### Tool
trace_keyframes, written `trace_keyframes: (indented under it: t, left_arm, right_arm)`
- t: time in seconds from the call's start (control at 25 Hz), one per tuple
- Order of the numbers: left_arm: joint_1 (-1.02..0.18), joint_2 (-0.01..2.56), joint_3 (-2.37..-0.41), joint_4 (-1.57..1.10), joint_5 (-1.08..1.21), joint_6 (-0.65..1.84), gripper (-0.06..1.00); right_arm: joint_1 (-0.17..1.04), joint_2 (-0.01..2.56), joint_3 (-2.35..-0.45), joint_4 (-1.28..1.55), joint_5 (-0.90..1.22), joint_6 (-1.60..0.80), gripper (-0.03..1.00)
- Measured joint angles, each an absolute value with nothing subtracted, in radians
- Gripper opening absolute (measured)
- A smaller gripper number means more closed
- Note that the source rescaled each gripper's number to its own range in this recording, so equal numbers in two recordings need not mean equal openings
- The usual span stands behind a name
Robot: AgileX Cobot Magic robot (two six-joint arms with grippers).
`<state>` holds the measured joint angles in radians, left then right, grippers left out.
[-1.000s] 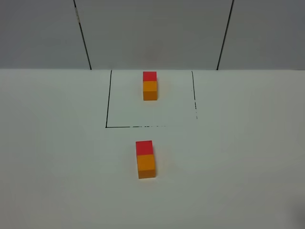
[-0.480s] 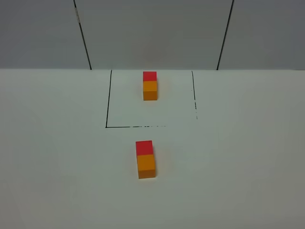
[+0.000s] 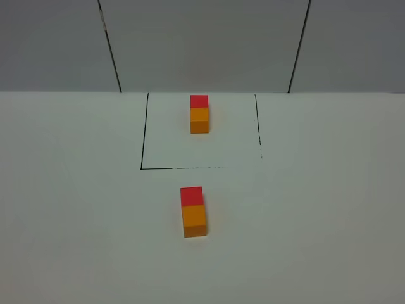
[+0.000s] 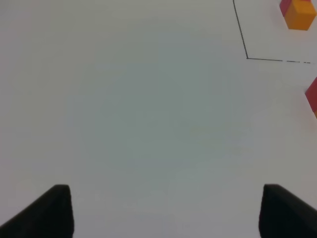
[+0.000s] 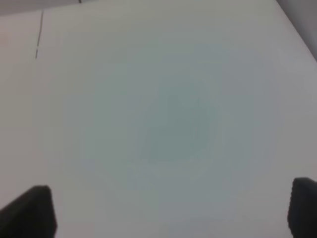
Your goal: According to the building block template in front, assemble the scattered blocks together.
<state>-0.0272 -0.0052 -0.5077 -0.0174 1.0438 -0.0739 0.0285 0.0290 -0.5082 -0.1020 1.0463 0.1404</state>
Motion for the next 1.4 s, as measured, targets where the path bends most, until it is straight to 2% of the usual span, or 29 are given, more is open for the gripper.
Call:
trace_keyframes:
  t: [0.28,1.4]
  left_arm:
    - [-0.027,-0.005,-0.508,-0.017,1.044,-0.074,0.61]
    - [-0.027,-0.005,-0.508,-0.017,1.044,-0.074,0.61]
  right_arm:
    - [0.028,-0.006,-0.502,-0.071,1.06,0.096,0.8]
    - [0.028,-0.006,-0.5,-0.064,1.06,0.086,0.8]
